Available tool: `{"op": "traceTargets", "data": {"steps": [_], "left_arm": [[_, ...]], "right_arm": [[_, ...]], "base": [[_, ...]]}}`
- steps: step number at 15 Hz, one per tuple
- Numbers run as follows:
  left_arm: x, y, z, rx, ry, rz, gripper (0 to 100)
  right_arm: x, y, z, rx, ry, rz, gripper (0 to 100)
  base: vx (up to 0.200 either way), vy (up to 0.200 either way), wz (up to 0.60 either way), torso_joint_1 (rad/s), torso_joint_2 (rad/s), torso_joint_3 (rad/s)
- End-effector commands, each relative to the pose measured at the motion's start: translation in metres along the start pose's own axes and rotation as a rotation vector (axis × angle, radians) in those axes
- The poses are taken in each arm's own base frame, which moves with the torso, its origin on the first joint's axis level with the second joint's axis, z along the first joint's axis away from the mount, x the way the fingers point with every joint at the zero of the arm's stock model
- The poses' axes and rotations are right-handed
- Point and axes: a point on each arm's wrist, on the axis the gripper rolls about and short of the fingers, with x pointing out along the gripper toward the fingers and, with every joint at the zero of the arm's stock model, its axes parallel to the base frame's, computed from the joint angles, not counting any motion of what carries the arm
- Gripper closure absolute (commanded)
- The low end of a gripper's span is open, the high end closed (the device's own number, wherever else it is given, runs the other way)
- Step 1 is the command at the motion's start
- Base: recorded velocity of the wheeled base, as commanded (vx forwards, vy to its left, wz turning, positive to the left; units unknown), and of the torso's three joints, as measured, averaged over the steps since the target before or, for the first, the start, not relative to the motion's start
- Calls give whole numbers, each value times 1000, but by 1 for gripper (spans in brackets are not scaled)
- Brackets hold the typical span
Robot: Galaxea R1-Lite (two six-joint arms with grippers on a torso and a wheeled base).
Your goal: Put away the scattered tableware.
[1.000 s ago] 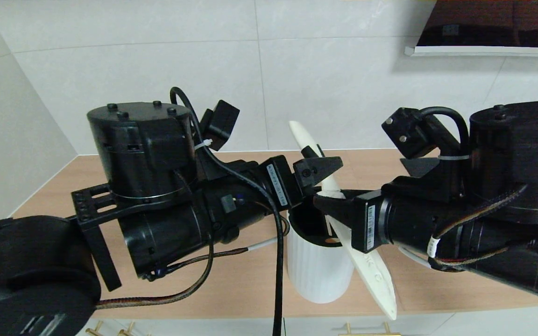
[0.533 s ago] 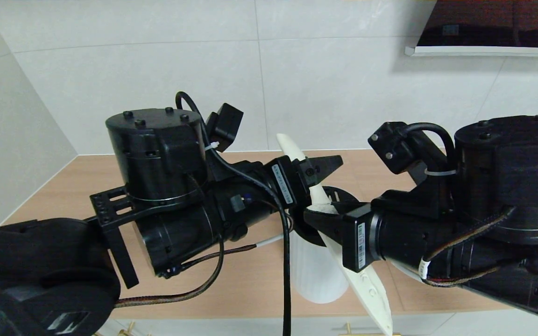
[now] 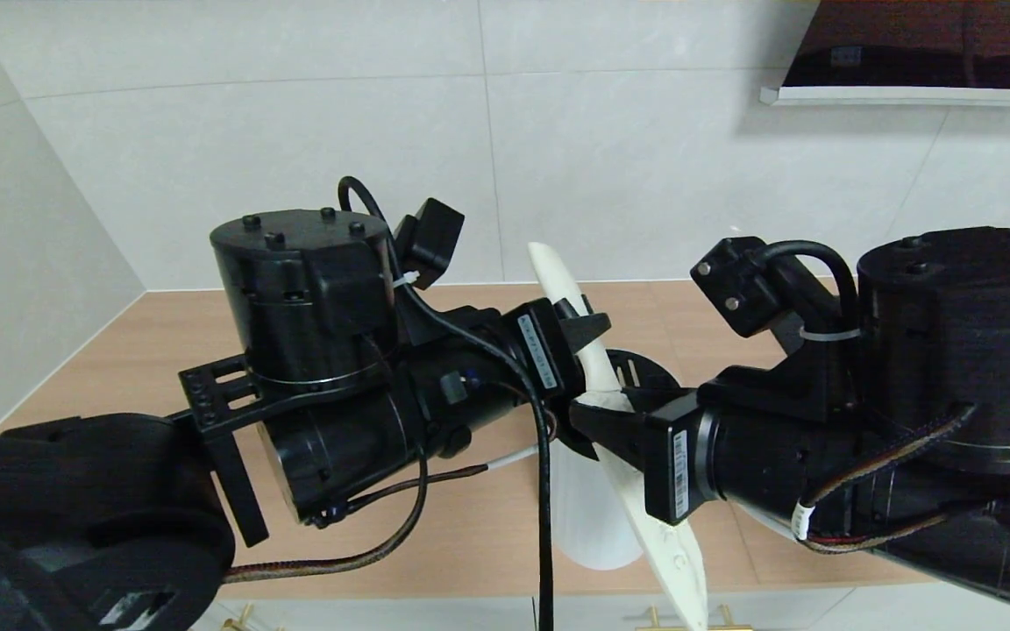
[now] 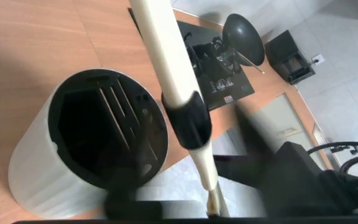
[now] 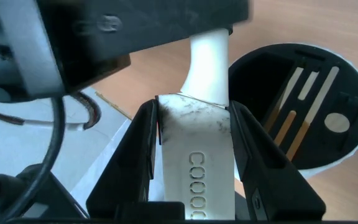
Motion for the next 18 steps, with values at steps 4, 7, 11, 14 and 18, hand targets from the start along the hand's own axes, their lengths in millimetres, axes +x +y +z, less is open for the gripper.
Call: {"op": "traceTargets", "data": {"steps": [4,7,11,14,18], "left_arm": [[2,1,-1,-1,-1,10,100],[-2,-1,2,0,-18,9,100],[-7,-7,7,37,-75,30,100],[-20,-16,17,41,-112,2,100],[-51,-31,36,118,-168,-34,100]], "right_arm": [[-2,0,1,0,-7,4,100],[-2,1,2,4,-20,6,0],[-3,1,3,8,-24,7,0],[-15,0,11,12,-61,17,0],[-60,-16,38,34,-201,0,0]], "base": [[0,0,0,0,0,0],[0,0,0,0,0,0],[0,0,0,0,0,0],[0,0,0,0,0,0],[0,0,0,0,0,0]]}}
